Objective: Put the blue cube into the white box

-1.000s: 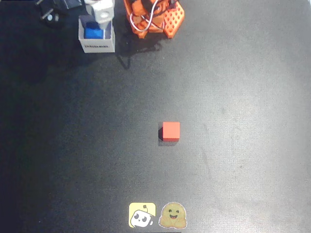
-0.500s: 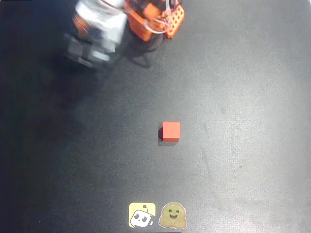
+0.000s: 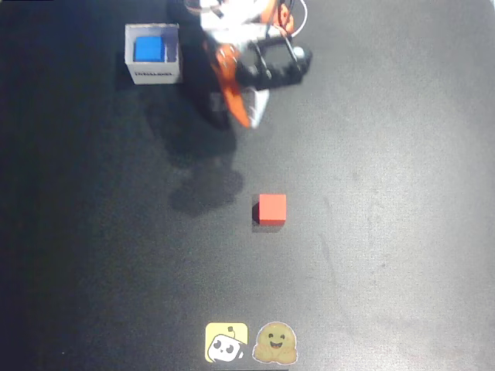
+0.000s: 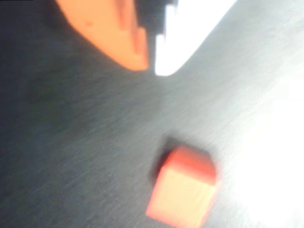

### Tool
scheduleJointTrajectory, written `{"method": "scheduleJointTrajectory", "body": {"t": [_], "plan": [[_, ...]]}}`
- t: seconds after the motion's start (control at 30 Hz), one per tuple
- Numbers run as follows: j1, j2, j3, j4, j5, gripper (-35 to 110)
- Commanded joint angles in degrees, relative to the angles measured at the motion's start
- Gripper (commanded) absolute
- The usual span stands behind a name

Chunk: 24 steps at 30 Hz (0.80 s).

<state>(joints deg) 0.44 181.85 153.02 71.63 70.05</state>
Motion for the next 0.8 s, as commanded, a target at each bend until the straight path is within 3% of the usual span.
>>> {"method": "scheduleJointTrajectory", "body": {"t": [0.0, 0.13, 0.27, 0.77], "plan": [[-1.23, 1.32, 2.46, -3.43, 3.43, 0], [-0.97, 1.32, 10.46, -11.25, 11.25, 0], [-0.44, 0.97, 16.26, -16.70, 12.48, 0], [-0.26, 1.32, 16.26, 4.66, 13.36, 0]]}}
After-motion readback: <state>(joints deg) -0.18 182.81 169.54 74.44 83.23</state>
